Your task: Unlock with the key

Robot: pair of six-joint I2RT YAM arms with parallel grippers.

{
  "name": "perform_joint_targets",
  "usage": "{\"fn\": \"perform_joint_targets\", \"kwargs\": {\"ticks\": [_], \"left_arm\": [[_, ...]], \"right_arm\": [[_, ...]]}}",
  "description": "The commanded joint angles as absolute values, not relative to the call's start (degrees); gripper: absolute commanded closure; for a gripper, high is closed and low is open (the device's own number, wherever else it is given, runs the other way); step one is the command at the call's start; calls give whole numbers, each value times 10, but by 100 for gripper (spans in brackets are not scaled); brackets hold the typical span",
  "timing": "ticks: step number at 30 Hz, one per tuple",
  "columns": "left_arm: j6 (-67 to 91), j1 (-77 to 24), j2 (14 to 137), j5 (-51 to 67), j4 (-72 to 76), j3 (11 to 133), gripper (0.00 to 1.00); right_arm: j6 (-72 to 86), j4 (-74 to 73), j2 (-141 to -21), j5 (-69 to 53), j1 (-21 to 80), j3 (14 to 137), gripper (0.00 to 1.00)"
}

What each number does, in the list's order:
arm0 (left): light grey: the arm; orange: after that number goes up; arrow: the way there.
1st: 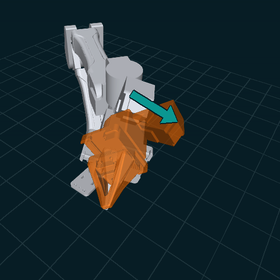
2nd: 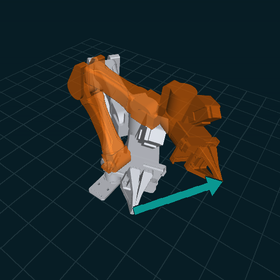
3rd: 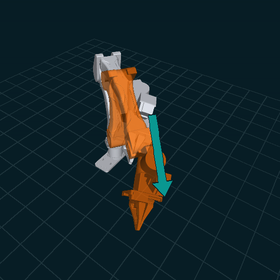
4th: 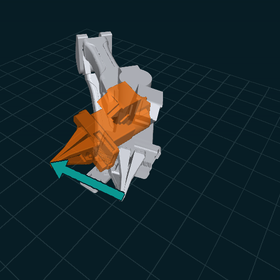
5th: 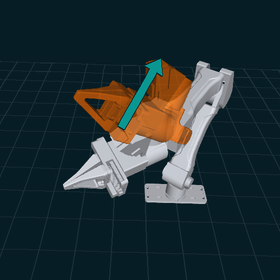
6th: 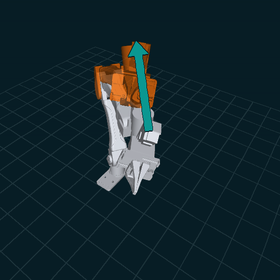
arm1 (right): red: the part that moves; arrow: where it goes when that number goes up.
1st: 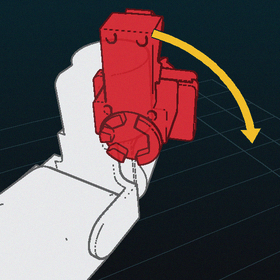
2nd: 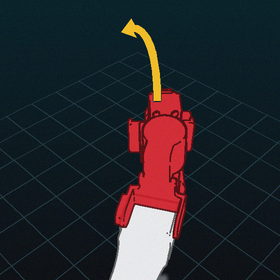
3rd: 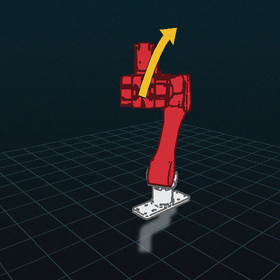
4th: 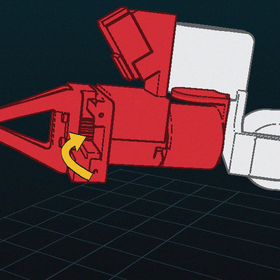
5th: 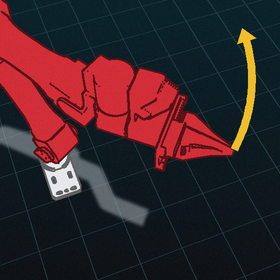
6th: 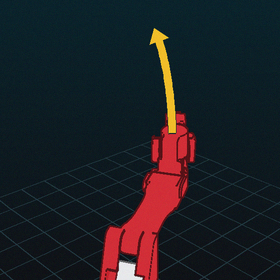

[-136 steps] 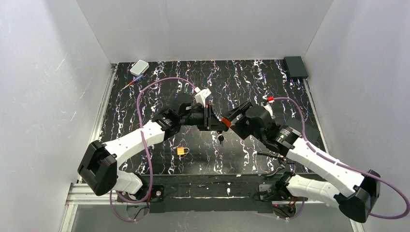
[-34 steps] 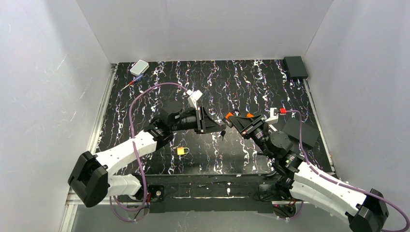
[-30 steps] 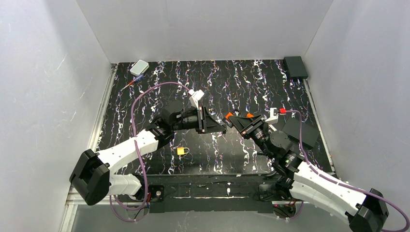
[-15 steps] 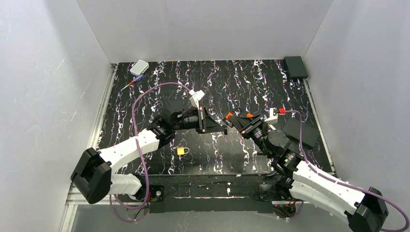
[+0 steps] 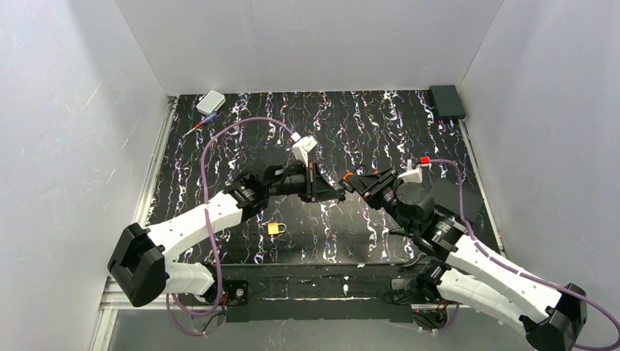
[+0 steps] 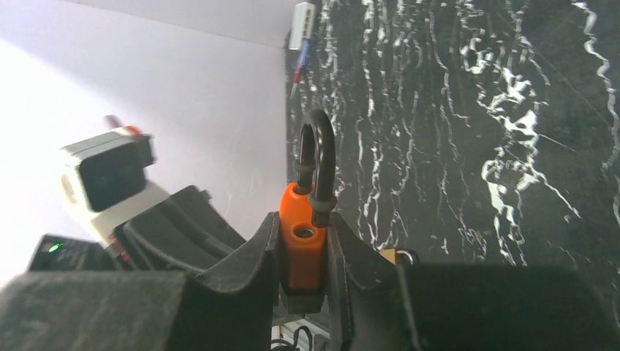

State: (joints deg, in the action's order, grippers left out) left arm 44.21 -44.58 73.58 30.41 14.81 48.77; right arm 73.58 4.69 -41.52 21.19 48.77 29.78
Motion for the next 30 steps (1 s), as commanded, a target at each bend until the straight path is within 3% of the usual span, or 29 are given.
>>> {"fn": "perform_joint_targets", "kwargs": {"ticks": [1, 10, 11, 14, 19, 21, 30], "left_arm": [[308, -470, 717, 218, 13, 580, 100], [268, -490, 725, 177, -41, 600, 100], [266, -490, 720, 177, -45, 597, 94], [258, -490, 694, 175, -59, 582, 64], [245, -489, 614, 162, -78, 545, 45], [248, -488, 587, 179, -72, 531, 40], [350, -455, 557, 341, 48, 502, 35]], "right_arm": [[764, -109, -431, 246, 492, 411, 99], [762, -92, -443, 235, 492, 407, 99], [757, -79, -440, 233, 492, 401, 99], [716, -11, -419, 221, 492, 368, 99], [632, 102, -359, 214, 492, 306, 99], [594, 152, -337, 200, 492, 281, 99], [501, 375, -314, 71, 492, 225, 99]]}}
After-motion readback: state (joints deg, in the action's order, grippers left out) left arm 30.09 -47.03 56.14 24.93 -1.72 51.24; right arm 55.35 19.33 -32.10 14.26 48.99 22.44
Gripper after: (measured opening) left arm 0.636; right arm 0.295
